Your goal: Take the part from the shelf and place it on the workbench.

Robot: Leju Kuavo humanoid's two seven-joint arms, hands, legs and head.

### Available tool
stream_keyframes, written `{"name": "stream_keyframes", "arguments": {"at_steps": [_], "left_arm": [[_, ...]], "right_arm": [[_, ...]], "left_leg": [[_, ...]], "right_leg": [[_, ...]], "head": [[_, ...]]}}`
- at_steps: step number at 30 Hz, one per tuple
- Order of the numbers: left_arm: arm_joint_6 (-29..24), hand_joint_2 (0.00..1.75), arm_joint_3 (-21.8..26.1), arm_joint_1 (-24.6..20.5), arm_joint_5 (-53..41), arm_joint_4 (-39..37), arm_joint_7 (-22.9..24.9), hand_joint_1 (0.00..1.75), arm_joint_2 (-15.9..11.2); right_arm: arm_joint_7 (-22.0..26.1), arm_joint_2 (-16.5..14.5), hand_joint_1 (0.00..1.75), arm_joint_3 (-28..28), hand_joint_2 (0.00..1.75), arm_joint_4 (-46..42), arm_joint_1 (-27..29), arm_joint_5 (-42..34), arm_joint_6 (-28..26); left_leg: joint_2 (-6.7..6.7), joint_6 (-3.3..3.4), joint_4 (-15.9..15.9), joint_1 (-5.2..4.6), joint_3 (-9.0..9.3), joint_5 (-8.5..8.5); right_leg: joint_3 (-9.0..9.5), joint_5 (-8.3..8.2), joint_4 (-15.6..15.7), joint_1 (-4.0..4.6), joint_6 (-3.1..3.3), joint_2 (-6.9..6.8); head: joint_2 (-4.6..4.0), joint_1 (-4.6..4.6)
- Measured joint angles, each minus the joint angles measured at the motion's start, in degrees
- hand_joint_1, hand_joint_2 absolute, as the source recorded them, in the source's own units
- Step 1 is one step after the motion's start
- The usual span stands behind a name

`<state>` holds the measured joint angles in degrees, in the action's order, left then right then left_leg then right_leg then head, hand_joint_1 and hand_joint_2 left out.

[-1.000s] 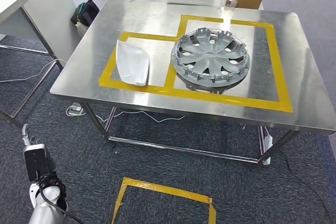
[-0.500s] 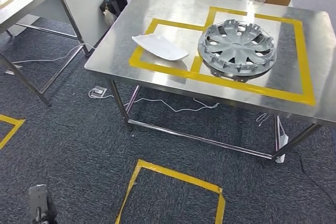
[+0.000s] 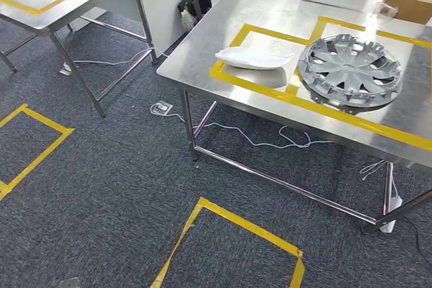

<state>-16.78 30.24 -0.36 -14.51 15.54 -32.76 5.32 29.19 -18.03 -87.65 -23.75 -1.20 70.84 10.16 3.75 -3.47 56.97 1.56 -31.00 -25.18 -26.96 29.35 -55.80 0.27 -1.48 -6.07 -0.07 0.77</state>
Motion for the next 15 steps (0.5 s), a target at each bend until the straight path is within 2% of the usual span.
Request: {"name": "stream_keyframes", "arguments": {"at_steps": [1, 2, 3, 4, 5, 6, 7, 8, 9, 10, 11, 12, 13, 14, 15], "left_arm": [[-0.03, 0.00, -0.01, -0.05, -0.03, -0.26, 0.13, 0.00, 0.09], [-0.08, 0.00, -0.01, -0.01, -0.04, -0.51, 0.26, 0.00, 0.04], [-0.12, 0.00, -0.01, 0.07, -0.05, -0.75, 0.31, 0.00, 0.05], [-0.16, 0.00, -0.01, 0.09, -0.05, -0.94, 0.34, 0.00, 0.05], [-0.20, 0.00, 0.00, 0.07, -0.05, -1.08, 0.34, 0.00, 0.05], [-0.21, 0.00, 0.01, 0.00, -0.05, -1.17, 0.34, 0.00, 0.06], [-0.22, 0.00, 0.01, -0.09, -0.07, -1.26, 0.39, 0.00, 0.06], [-0.22, 0.00, 0.01, -0.17, -0.19, -1.35, 0.59, 0.00, 0.08], [-0.23, 0.00, -0.01, -0.20, -0.48, -1.45, 0.97, 0.00, 0.12], [-0.28, 0.00, -0.08, -0.17, -0.91, -1.56, 1.61, 0.00, 0.18], [-0.42, 0.00, -0.20, -0.11, -1.45, -1.68, 2.40, 0.00, 0.29], [-0.65, 0.00, -0.35, -0.07, -2.01, -1.79, 3.20, 0.00, 0.47], [-0.94, 0.00, -0.52, -0.05, -2.58, -1.87, 3.97, 0.00, 0.70], [-1.21, 0.00, -0.70, -0.09, -3.17, -1.92, 4.64, 0.00, 0.97], [-1.44, 0.00, -0.87, -0.14, -3.75, -1.95, 5.22, 0.00, 1.21]], "right_arm": [[-0.02, -0.02, 0.00, -0.14, 0.00, -0.14, -0.14, -0.02, 0.01], [-0.03, -0.07, 0.00, -0.21, 0.00, -0.17, -0.34, -0.02, 0.02], [-0.03, -0.10, 0.00, -0.23, 0.00, -0.19, -0.50, -0.03, 0.03], [-0.03, -0.14, 0.00, -0.26, 0.00, -0.21, -0.61, -0.03, 0.03], [-0.03, -0.16, 0.00, -0.30, 0.00, -0.22, -0.64, -0.03, 0.04], [-0.03, -0.18, 0.00, -0.39, 0.00, -0.24, -0.59, -0.03, 0.04], [-0.03, -0.18, 0.00, -0.50, 0.00, -0.27, -0.52, -0.03, 0.04], [-0.03, -0.18, 0.00, -0.61, 0.00, -0.30, -0.43, -0.06, 0.13], [-0.03, -0.19, 0.00, -0.73, 0.00, -0.38, -0.36, -0.19, 0.37], [0.02, -0.22, 0.00, -0.83, 0.00, -0.53, -0.31, -0.53, 0.85], [0.12, -0.28, 0.00, -0.91, 0.00, -0.74, -0.30, -1.11, 1.56], [0.32, -0.35, 0.00, -0.99, 0.00, -1.04, -0.32, -2.07, 2.56], [0.62, -0.45, 0.00, -1.07, 0.00, -1.37, -0.35, -3.29, 3.72], [1.04, -0.57, 0.00, -1.12, 0.00, -1.74, -0.40, -4.75, 5.16], [1.56, -0.69, 0.00, -1.16, 0.00, -2.14, -0.45, -6.27, 6.78]], "left_leg": [[0.05, 0.60, -0.64, -0.16, 0.21, -0.19], [-0.60, 1.39, -0.56, -0.30, -0.16, -0.23], [-1.08, 1.94, -0.69, -0.33, -0.34, -0.30], [-1.63, 2.45, -0.68, -0.37, -0.57, -0.19], [-2.21, 2.92, -0.76, -0.40, -0.74, -0.02], [-2.84, 3.31, -0.82, -0.46, -0.93, 0.16], [-3.51, 3.63, -0.81, -0.61, -1.18, 0.30], [-4.29, 3.87, -0.80, -0.79, -1.42, 0.45], [-5.08, 4.03, -0.80, -0.96, -1.60, 0.59], [-5.92, 4.10, -0.78, -1.10, -1.70, 0.71], [-6.76, 4.09, -0.77, -1.19, -1.73, 0.83], [-7.62, 3.99, -0.76, -1.23, -1.74, 0.95], [-8.42, 3.82, -0.73, -1.28, -1.79, 1.10], [-9.15, 3.62, -0.63, -1.32, -1.97, 1.25], [-9.80, 3.32, -0.59, -1.31, -2.23, 1.44]], "right_leg": [[0.00, 0.06, -0.15, 0.07, -0.41, -0.42], [0.19, 0.06, -0.23, 0.02, -0.79, -0.85], [0.20, 0.27, -0.40, -0.15, -1.19, -0.87], [-0.08, 0.89, -1.11, -0.32, -1.52, -0.10], [-0.99, 2.16, -2.98, -0.47, -1.77, 1.26], [-2.57, 4.00, -6.25, -0.57, -1.90, 3.00], [-4.61, 6.01, -10.54, -0.56, -1.88, 4.54], [-6.73, 7.58, -14.76, -0.55, -1.79, 5.40], [-8.30, 8.21, -17.65, -0.52, -1.66, 5.79], [-8.84, 7.59, -18.24, -0.47, -1.48, 5.98], [-8.22, 5.91, -16.43, -0.44, -1.28, 6.19], [-6.59, 3.54, -12.64, -0.44, -1.06, 6.85], [-4.75, 1.60, -8.38, -0.53, -0.86, 8.47], [-3.28, 0.33, -4.81, -0.68, -0.78, 10.03], [-2.40, -0.24, -2.53, -0.76, -0.72, 11.32]], "head": [[0.00, 0.04], [0.00, -0.03], [0.00, -0.03], [0.00, -0.11], [0.00, -0.28], [0.00, -0.46], [0.00, -0.66], [0.00, -0.77], [0.00, -0.84], [0.00, -0.87], [0.00, -0.87], [0.00, -0.89], [0.00, -0.90], [0.00, -0.87], [0.00, -0.87]]}}
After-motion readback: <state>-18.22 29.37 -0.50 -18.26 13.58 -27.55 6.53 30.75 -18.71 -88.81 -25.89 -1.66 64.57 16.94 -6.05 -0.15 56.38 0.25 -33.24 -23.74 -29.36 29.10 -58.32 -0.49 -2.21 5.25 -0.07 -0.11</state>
